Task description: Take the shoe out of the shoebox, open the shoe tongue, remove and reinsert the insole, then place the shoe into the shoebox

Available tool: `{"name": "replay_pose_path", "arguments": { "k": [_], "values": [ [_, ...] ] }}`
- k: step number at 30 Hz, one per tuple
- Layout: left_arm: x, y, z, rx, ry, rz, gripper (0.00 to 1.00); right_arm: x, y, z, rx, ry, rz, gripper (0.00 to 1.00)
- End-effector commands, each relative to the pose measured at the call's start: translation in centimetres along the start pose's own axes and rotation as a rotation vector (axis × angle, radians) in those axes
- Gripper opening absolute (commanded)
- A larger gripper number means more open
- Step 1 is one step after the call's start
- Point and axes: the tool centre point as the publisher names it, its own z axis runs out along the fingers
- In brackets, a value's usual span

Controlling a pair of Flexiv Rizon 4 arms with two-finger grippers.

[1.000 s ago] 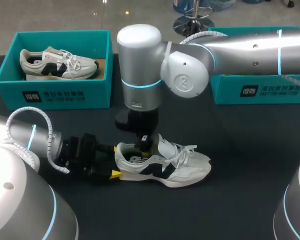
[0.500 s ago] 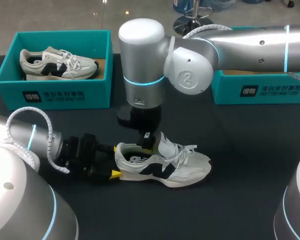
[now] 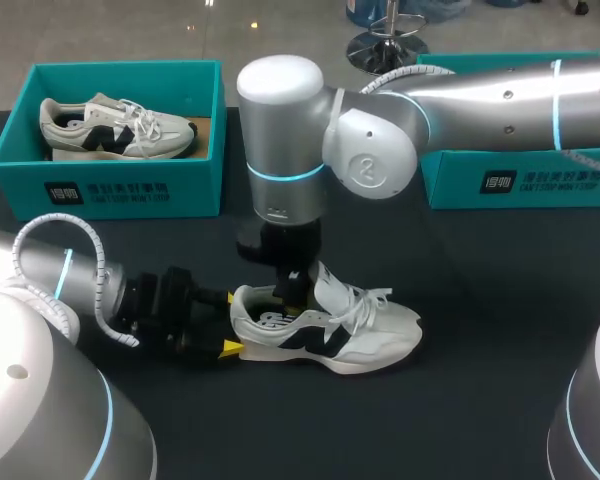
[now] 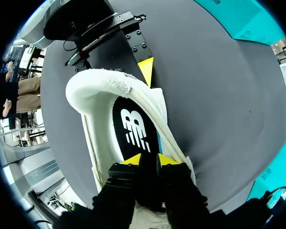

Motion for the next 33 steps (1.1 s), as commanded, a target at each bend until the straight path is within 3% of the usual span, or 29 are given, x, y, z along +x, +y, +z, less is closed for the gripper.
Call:
{"name": "replay_pose_path", "arguments": {
  "k": [1, 3, 5, 10, 16, 21, 22, 23, 24, 26, 27, 28, 33],
  "values": [
    [0.0, 0.5, 0.3, -0.003, -0.001, 0.001, 0.0, -0.2, 0.1, 0.1, 0.002, 0.003, 0.001, 0.62],
    [0.0, 0.5, 0.3, -0.003, -0.001, 0.001, 0.0, -0.2, 0.1, 0.1, 0.0, 0.006, 0.001, 0.76],
    [0.0, 0.5, 0.3, -0.003, -0.001, 0.001, 0.0, -0.2, 0.1, 0.2, -0.003, 0.008, 0.0, 0.83],
    [0.0, 0.5, 0.3, -0.003, -0.001, 0.001, 0.0, -0.1, 0.3, 1.0, -0.003, 0.018, -0.007, 0.87],
    [0.0, 0.5, 0.3, -0.003, -0.001, 0.001, 0.0, 0.4, 1.1, 4.1, -0.007, 0.059, -0.012, 0.95],
    [0.0, 0.5, 0.3, -0.003, -0.001, 0.001, 0.0, 1.8, 2.1, 6.8, -0.014, 0.11, -0.022, 0.91],
    [0.0, 0.5, 0.3, -0.003, -0.001, 0.001, 0.0, 2.1, 2.2, 6.9, -0.016, 0.115, -0.021, 0.88],
    [0.0, 0.5, 0.3, -0.003, -0.001, 0.001, 0.0, 2.3, 2.2, 7.1, -0.016, 0.119, -0.022, 0.75],
    [0.0, 0.5, 0.3, -0.003, -0.001, 0.001, 0.0, 2.4, 2.2, 7.3, -0.016, 0.122, -0.022, 0.51],
    [0.0, 0.5, 0.3, -0.003, -0.001, 0.001, 0.0, 2.7, 2.0, 7.1, -0.014, 0.123, -0.02, 0.27],
    [0.0, 0.5, 0.3, -0.003, -0.001, 0.001, 0.0, 2.8, 1.9, 7.1, -0.011, 0.121, -0.017, 0.06],
    [0.0, 0.5, 0.3, -0.003, -0.001, 0.001, 0.0, 2.8, 1.7, 7.0, -0.008, 0.118, -0.015, 0.0],
    [0.0, 0.5, 0.3, -0.003, -0.001, 0.001, 0.0, 2.7, 1.2, 6.5, 0.005, 0.099, -0.009, 0.0]
  ]
}}
